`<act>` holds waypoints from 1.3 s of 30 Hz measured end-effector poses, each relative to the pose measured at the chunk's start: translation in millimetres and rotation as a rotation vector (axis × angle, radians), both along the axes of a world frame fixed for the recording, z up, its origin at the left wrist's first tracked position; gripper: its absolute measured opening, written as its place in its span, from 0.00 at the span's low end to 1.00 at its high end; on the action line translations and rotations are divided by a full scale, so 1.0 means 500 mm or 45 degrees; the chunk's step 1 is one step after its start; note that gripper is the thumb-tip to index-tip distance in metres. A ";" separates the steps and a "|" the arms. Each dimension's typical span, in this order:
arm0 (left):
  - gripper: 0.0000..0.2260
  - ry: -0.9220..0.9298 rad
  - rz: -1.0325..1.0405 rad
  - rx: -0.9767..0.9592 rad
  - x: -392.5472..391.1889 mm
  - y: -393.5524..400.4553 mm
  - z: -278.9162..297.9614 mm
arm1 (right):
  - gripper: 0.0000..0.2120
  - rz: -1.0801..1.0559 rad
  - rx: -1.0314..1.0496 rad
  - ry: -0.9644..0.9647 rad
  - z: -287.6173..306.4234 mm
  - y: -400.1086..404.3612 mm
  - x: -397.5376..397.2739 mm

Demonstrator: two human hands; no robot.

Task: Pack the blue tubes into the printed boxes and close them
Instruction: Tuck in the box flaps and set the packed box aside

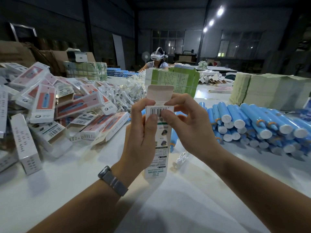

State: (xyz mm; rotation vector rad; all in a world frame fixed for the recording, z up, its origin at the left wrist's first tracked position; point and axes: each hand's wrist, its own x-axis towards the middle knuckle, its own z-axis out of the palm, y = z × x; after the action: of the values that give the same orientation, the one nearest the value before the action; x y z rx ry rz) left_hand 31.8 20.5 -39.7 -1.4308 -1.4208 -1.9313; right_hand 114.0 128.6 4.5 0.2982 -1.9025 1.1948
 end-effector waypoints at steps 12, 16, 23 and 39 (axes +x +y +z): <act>0.19 -0.091 -0.127 0.044 -0.001 0.003 0.001 | 0.12 -0.182 0.322 0.197 0.009 0.007 0.004; 0.12 -0.033 -0.059 0.022 -0.002 0.007 -0.003 | 0.07 -0.156 0.323 0.169 0.007 0.007 0.008; 0.10 0.007 0.028 0.024 0.008 0.006 -0.001 | 0.03 -0.136 0.228 0.093 0.024 -0.003 0.012; 0.15 -0.009 0.047 -0.052 0.018 0.002 0.000 | 0.03 -0.298 0.349 0.101 0.046 -0.019 0.023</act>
State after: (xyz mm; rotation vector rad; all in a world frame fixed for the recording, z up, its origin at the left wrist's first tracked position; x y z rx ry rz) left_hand 41.0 21.3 -40.0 -1.4064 -1.4873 -1.8971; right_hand 125.6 119.2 27.5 0.2564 -1.9706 0.7588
